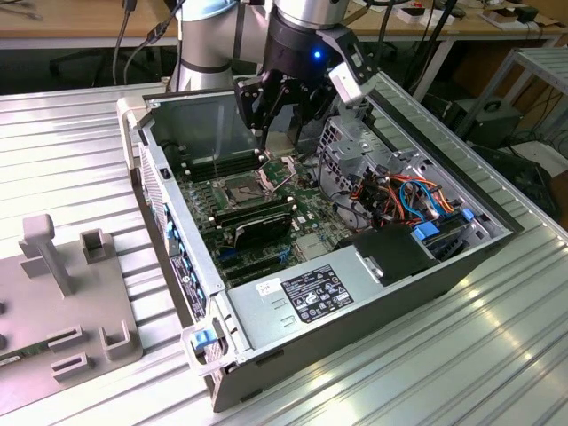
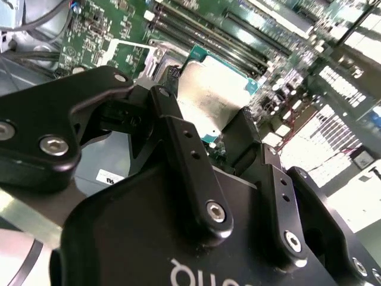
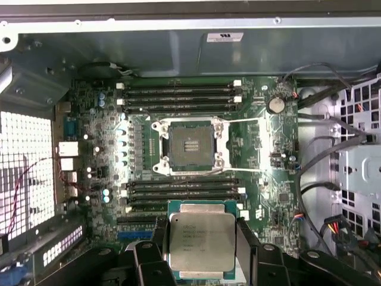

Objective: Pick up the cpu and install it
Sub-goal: 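Pick up the cpu and move it towards the insertion slot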

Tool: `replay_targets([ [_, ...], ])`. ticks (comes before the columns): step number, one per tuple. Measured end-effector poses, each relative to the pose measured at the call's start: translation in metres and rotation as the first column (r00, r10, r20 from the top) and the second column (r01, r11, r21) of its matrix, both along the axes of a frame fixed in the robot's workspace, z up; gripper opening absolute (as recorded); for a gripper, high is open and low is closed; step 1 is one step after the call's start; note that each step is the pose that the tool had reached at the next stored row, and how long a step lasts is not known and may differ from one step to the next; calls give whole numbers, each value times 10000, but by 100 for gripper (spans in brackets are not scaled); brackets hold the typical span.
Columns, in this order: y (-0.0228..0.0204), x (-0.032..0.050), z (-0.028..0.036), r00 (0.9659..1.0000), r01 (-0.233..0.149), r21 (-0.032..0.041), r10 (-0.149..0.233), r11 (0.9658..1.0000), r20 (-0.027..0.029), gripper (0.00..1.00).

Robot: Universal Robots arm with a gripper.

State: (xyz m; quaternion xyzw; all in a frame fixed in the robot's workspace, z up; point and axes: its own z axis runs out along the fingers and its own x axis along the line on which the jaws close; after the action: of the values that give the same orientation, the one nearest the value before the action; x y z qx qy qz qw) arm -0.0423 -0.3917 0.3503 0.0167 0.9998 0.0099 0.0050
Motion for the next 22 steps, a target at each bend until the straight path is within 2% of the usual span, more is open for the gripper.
replay_targets([
  [2,47,-6,-31,10000,-1,0,1,10000,0,55],
  [11,180,-9,-202,10000,0,0,0,10000,0,55],
  [14,199,-8,-223,10000,-1,1,1,10000,1,55],
  [19,201,-9,-225,10000,0,0,0,10000,0,55],
  [22,201,-9,-249,10000,-1,1,1,10000,0,55],
])
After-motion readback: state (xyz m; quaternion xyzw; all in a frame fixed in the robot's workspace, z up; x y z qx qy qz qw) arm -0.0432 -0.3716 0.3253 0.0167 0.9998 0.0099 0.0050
